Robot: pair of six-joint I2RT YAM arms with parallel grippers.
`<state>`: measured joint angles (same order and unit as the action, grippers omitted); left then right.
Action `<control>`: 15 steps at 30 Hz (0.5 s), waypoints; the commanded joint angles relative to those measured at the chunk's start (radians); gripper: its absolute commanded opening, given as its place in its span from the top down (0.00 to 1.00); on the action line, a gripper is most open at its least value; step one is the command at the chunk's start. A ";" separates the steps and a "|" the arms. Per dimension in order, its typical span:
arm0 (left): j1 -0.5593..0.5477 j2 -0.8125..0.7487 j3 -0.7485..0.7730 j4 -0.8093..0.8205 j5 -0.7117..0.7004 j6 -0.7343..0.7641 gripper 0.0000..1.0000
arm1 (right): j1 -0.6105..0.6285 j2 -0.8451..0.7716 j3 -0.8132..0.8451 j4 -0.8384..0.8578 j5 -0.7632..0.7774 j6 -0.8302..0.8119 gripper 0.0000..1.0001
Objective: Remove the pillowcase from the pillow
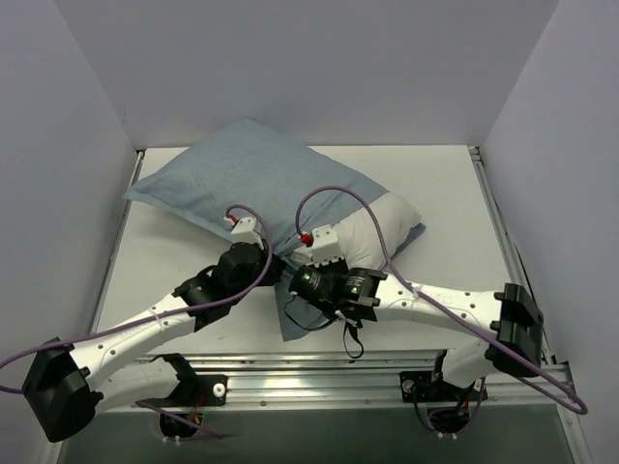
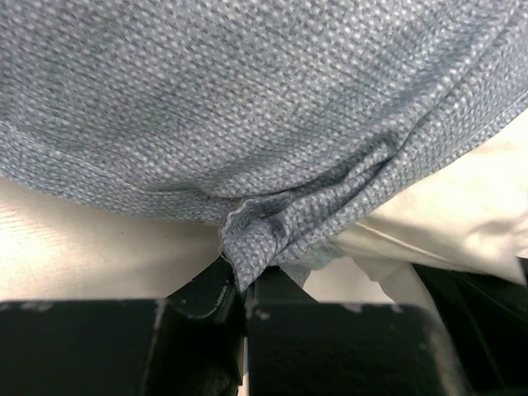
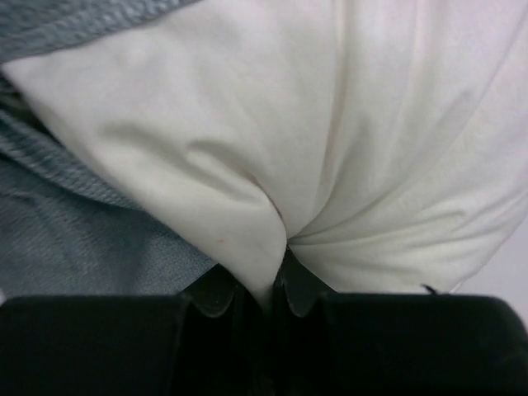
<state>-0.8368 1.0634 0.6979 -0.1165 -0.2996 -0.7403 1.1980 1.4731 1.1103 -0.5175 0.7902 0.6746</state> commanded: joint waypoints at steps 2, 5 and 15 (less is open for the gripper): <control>0.010 -0.046 0.018 0.078 -0.073 0.005 0.98 | -0.015 -0.152 0.051 0.187 -0.109 -0.249 1.00; 0.008 -0.030 0.017 0.074 -0.090 0.019 0.98 | -0.017 -0.201 0.146 0.267 -0.132 -0.311 1.00; 0.019 -0.012 -0.084 -0.080 -0.257 -0.094 0.98 | -0.103 -0.237 0.482 0.358 -0.210 -0.481 1.00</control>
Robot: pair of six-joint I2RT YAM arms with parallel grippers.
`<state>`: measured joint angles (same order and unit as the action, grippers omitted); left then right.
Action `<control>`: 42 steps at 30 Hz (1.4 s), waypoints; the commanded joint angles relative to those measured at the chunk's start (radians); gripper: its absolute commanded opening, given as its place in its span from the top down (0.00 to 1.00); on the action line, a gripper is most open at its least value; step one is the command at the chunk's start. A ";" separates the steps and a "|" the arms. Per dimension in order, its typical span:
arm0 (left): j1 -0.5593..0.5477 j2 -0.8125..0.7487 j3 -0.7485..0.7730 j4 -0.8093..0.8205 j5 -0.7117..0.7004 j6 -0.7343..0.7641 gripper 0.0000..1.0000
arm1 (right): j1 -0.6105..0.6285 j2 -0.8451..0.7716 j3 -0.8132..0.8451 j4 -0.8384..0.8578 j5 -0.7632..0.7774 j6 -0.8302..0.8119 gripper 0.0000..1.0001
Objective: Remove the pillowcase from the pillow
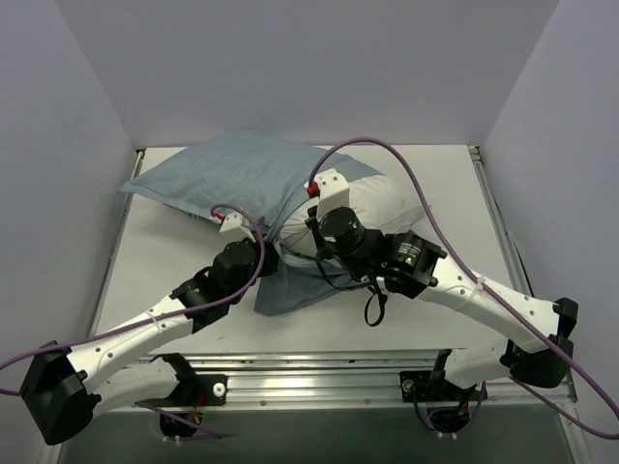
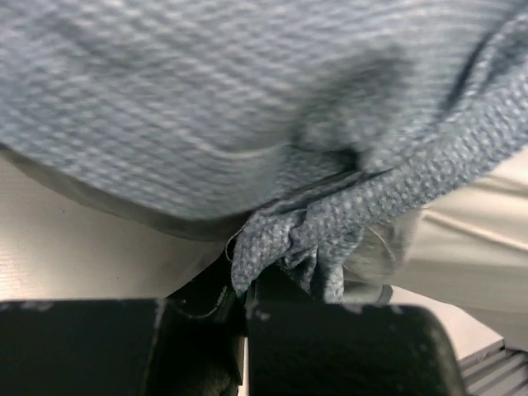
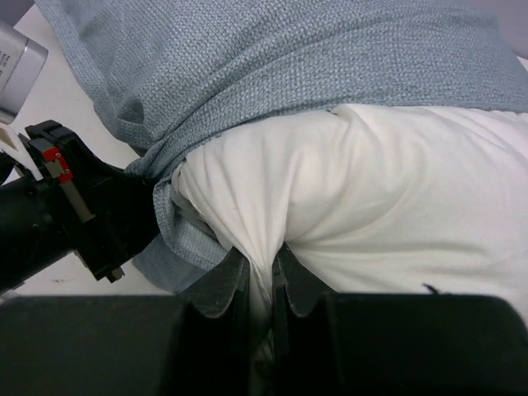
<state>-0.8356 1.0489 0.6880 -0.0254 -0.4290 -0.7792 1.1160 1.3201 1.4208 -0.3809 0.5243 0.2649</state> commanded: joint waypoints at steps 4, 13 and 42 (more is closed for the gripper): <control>0.041 -0.050 -0.088 -0.188 -0.172 -0.040 0.98 | -0.021 -0.045 0.231 0.227 -0.051 -0.072 1.00; 0.038 -0.252 -0.005 -0.159 0.026 0.092 0.27 | -0.025 0.004 0.057 0.329 -0.345 0.062 1.00; 0.084 -0.416 -0.001 -0.599 -0.142 -0.187 0.05 | -0.567 0.180 -0.011 0.183 -0.800 0.100 0.09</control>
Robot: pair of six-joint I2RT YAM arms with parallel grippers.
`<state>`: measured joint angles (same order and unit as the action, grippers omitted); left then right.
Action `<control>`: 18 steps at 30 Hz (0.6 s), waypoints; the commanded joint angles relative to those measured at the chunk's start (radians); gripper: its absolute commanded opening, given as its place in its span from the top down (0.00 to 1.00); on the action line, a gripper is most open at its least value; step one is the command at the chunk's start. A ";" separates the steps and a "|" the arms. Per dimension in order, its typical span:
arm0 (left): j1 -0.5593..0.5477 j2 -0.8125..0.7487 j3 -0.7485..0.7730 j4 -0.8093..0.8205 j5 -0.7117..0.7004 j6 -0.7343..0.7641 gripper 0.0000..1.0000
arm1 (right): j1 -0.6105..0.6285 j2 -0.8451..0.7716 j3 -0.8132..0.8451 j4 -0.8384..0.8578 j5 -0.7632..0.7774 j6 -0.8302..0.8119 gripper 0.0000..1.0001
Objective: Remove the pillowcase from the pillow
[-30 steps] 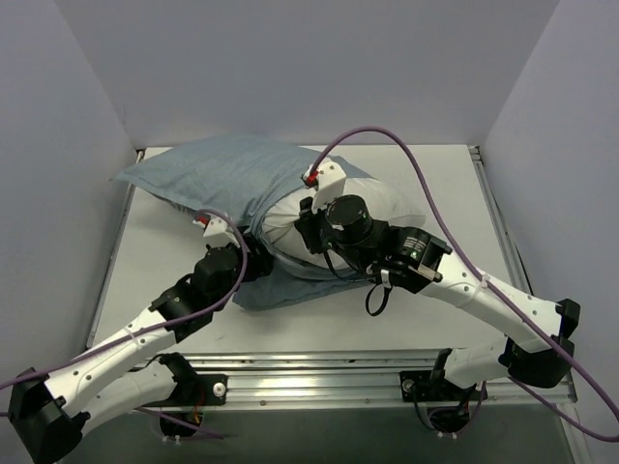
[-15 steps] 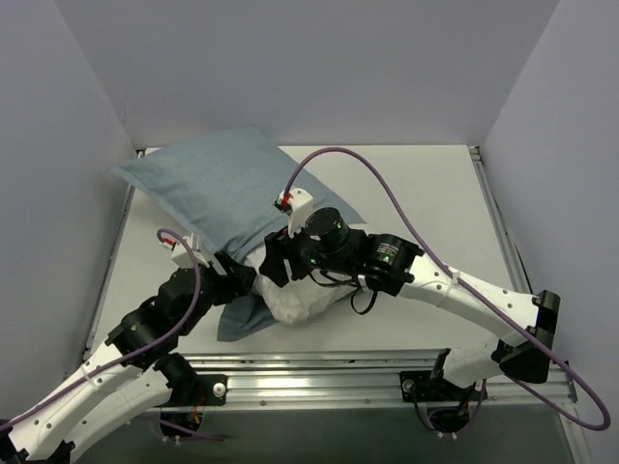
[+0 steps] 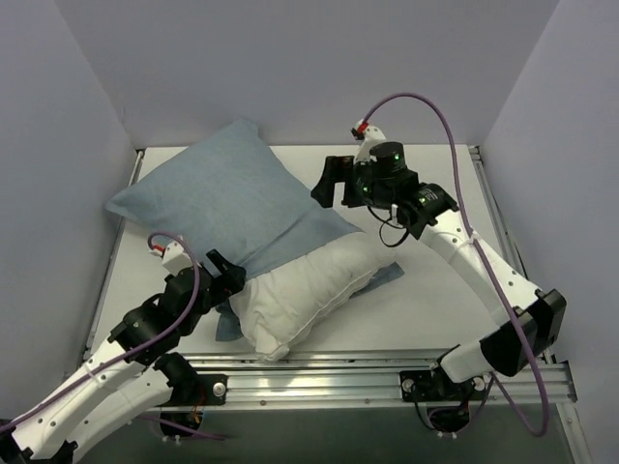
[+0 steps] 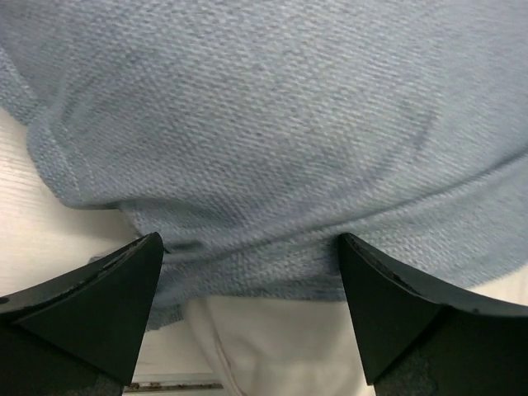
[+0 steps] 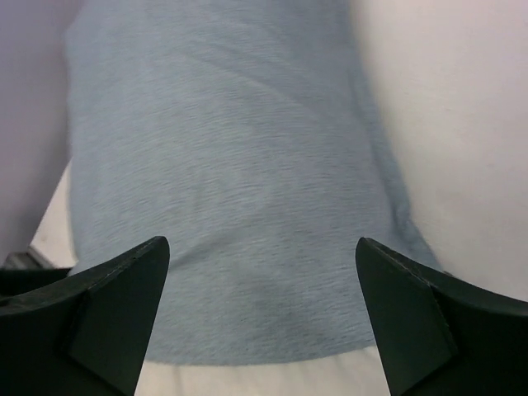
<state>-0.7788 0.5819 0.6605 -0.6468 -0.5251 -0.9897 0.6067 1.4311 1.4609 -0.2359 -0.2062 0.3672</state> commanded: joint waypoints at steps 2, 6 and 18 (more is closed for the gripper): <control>0.071 0.090 0.022 0.077 -0.015 0.055 0.04 | -0.068 0.103 -0.097 0.073 -0.129 -0.016 0.09; 0.167 0.223 0.011 0.194 0.155 0.140 0.03 | -0.032 0.135 -0.235 0.168 -0.352 -0.017 0.25; 0.184 0.586 0.185 0.490 0.411 0.382 0.03 | 0.457 -0.211 -0.475 0.227 -0.385 0.041 1.00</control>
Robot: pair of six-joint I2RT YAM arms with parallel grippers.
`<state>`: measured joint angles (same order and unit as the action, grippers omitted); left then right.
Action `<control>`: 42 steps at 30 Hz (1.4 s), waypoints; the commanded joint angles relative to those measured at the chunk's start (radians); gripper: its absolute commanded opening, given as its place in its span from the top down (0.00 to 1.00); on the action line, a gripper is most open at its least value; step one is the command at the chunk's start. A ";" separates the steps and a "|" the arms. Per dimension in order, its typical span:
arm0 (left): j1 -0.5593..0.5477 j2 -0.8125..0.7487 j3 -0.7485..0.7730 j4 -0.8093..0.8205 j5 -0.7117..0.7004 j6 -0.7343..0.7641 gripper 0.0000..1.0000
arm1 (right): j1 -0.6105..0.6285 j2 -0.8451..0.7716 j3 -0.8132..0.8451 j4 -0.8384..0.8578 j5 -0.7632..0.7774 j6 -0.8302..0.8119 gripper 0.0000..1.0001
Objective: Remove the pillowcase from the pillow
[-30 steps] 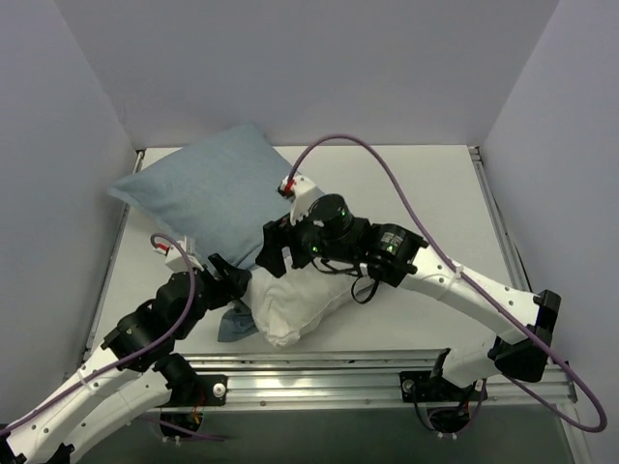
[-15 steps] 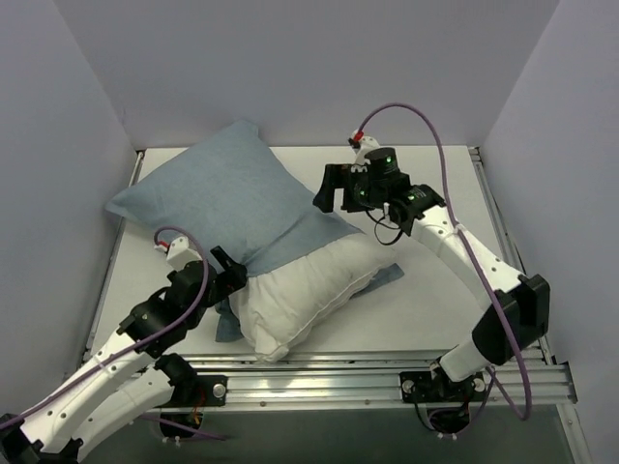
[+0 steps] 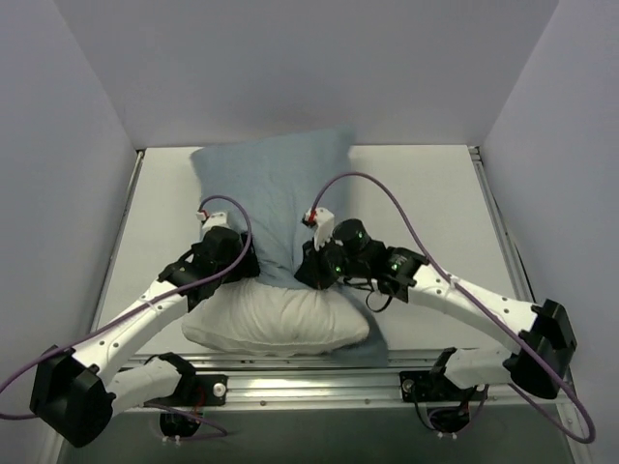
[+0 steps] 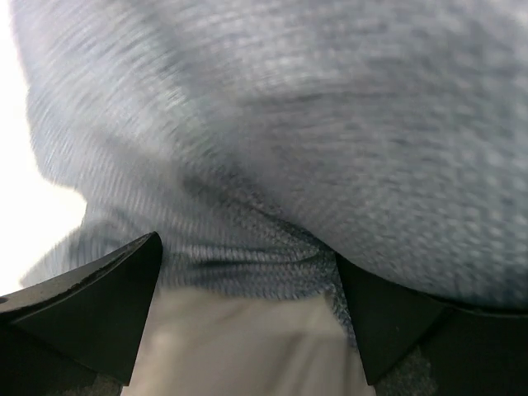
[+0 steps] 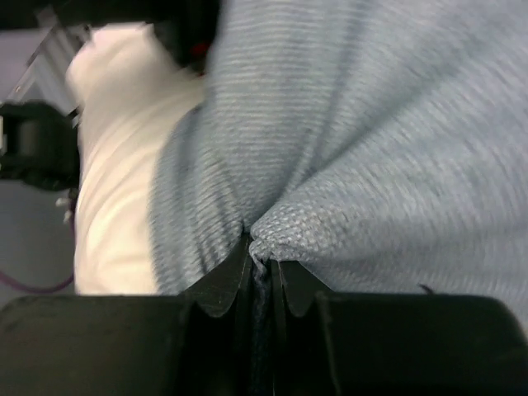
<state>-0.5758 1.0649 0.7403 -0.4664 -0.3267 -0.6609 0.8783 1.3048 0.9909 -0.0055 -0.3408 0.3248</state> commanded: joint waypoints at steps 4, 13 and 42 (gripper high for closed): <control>-0.021 0.214 0.175 0.408 0.265 0.066 0.03 | 0.205 -0.110 -0.035 -0.004 -0.143 0.102 1.00; 0.031 0.363 0.392 0.407 0.209 0.067 0.03 | -0.119 0.004 -0.051 0.019 -0.078 0.024 1.00; 0.076 -0.065 -0.119 0.397 0.666 -0.218 0.06 | -0.206 0.111 0.031 -0.042 0.017 -0.130 1.00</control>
<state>-0.4980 0.9524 0.6445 -0.2359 0.2077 -0.8322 0.6857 1.4258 1.0554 -0.0299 -0.4061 0.2283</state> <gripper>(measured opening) 0.941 0.042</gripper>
